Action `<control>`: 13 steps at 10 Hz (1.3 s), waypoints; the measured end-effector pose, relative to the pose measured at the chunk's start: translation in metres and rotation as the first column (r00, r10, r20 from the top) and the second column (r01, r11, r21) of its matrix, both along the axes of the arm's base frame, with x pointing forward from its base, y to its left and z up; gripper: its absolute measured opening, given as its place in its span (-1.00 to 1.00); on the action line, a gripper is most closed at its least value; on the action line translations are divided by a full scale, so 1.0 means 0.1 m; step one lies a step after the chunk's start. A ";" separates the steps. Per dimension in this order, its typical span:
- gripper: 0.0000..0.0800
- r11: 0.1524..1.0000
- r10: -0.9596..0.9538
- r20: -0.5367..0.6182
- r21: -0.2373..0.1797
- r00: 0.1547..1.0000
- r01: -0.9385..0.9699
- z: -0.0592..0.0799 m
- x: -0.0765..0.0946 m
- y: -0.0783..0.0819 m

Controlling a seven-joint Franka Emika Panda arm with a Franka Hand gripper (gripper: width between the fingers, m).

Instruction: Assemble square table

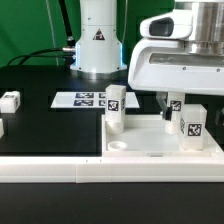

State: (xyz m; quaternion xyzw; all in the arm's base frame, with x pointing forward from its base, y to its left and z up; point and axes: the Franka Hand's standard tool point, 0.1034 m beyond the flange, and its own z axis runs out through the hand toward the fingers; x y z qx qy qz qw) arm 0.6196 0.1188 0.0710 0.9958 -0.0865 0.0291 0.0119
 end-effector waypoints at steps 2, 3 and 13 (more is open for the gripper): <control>0.62 0.993 0.122 -0.005 -0.011 0.993 -0.122 0.00 0.01 -0.05; 0.38 0.988 0.154 -0.007 -0.018 0.988 -0.155 0.00 0.01 -0.06; -0.27 0.966 -0.258 0.026 0.001 0.966 0.258 0.00 0.02 -0.09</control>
Offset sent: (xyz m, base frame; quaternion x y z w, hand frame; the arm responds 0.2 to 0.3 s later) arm 0.0000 0.0000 0.0000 0.0000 0.0000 0.0000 1.0000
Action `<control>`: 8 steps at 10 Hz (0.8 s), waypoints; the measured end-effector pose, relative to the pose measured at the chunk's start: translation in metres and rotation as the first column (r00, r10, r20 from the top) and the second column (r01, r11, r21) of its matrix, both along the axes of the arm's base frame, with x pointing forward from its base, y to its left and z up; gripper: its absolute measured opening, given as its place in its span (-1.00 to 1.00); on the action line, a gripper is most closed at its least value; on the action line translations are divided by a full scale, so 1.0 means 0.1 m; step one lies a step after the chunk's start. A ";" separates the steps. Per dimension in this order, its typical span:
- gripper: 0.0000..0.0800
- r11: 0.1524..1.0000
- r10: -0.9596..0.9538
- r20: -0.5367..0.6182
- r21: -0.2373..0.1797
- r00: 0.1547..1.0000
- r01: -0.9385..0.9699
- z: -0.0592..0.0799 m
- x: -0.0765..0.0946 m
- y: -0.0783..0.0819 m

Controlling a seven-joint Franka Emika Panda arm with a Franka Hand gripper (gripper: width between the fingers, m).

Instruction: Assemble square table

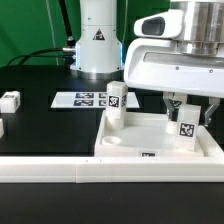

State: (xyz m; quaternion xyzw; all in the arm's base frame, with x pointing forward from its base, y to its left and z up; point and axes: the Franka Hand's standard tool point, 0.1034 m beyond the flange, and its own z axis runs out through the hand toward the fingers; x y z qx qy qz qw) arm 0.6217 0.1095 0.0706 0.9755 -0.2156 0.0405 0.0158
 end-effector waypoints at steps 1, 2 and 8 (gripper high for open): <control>-0.27 0.996 -0.088 0.001 -0.003 0.996 0.088 0.00 -0.01 -0.02; -0.25 0.988 -0.151 0.004 -0.014 0.989 0.151 0.00 -0.01 -0.07; 0.41 0.997 -0.070 -0.005 -0.014 0.998 0.070 0.19 -0.08 -0.21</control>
Offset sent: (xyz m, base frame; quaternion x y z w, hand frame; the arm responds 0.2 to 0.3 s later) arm 0.0000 0.0000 0.0000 0.0000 0.0000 0.1938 0.9810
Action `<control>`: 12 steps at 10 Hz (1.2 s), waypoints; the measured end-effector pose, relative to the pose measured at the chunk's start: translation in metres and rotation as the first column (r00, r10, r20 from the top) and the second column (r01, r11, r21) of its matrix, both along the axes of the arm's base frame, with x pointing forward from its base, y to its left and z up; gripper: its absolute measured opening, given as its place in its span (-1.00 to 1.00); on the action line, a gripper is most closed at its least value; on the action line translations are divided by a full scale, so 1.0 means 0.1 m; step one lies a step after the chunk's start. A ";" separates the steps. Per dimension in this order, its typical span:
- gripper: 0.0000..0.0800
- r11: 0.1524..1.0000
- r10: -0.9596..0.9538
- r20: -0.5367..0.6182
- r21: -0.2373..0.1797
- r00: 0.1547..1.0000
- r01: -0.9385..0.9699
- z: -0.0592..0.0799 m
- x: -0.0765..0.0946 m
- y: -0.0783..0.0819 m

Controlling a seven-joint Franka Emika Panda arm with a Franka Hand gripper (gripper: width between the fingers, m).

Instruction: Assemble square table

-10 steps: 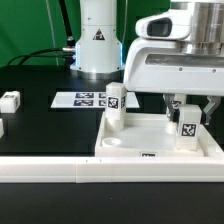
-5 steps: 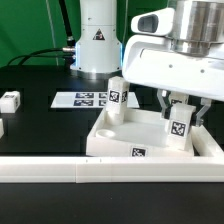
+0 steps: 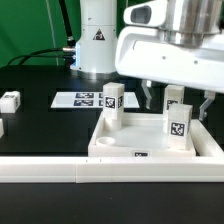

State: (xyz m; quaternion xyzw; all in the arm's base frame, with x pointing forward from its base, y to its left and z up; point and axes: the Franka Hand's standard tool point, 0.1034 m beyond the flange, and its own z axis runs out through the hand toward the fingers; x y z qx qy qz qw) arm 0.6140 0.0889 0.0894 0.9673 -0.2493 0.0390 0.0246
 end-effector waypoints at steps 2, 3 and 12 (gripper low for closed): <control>0.59 0.992 0.123 -0.010 0.009 0.992 -0.123 0.18 -0.05 -0.14; 0.62 0.984 0.179 -0.016 0.014 0.984 -0.179 0.26 -0.06 -0.27; 0.62 0.971 0.238 -0.036 0.009 0.971 -0.238 0.16 -0.09 -0.68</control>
Offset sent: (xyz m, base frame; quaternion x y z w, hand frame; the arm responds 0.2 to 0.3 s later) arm -0.0225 -0.0519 0.0251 0.0382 -0.0615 -0.1370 0.9879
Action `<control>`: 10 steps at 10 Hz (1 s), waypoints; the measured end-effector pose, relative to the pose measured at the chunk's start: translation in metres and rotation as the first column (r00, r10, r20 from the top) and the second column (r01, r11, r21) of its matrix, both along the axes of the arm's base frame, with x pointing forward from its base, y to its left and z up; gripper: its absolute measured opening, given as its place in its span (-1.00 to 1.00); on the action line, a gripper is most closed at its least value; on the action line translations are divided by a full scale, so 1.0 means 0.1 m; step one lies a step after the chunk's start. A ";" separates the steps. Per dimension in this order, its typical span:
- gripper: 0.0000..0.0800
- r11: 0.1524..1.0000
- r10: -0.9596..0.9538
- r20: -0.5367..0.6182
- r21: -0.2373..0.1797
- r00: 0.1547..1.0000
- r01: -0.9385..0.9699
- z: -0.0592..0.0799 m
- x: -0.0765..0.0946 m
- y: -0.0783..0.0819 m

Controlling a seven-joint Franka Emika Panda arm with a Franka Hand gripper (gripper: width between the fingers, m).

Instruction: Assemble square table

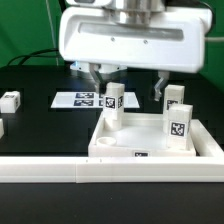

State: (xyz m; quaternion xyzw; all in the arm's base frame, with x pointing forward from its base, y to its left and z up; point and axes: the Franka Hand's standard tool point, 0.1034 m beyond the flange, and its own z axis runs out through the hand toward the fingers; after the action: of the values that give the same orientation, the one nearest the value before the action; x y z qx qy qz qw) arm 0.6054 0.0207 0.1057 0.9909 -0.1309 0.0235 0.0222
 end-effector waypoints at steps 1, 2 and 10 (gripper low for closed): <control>0.62 0.997 0.071 -0.004 -0.007 0.997 -0.071 -0.03 -0.01 -0.08; 0.62 0.997 0.081 -0.006 -0.012 0.997 -0.081 -0.04 -0.07 -0.22; 0.62 0.996 0.086 -0.029 -0.030 0.996 -0.087 -0.13 -0.31 -1.31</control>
Offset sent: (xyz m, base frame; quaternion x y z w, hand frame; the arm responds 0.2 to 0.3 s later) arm -0.0313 -0.0850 -0.0094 0.0157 -0.0010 -0.0323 0.9994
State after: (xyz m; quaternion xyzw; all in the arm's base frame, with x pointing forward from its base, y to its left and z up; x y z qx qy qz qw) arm 0.5744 -0.1099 0.0931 0.9954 -0.0870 0.0129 0.0383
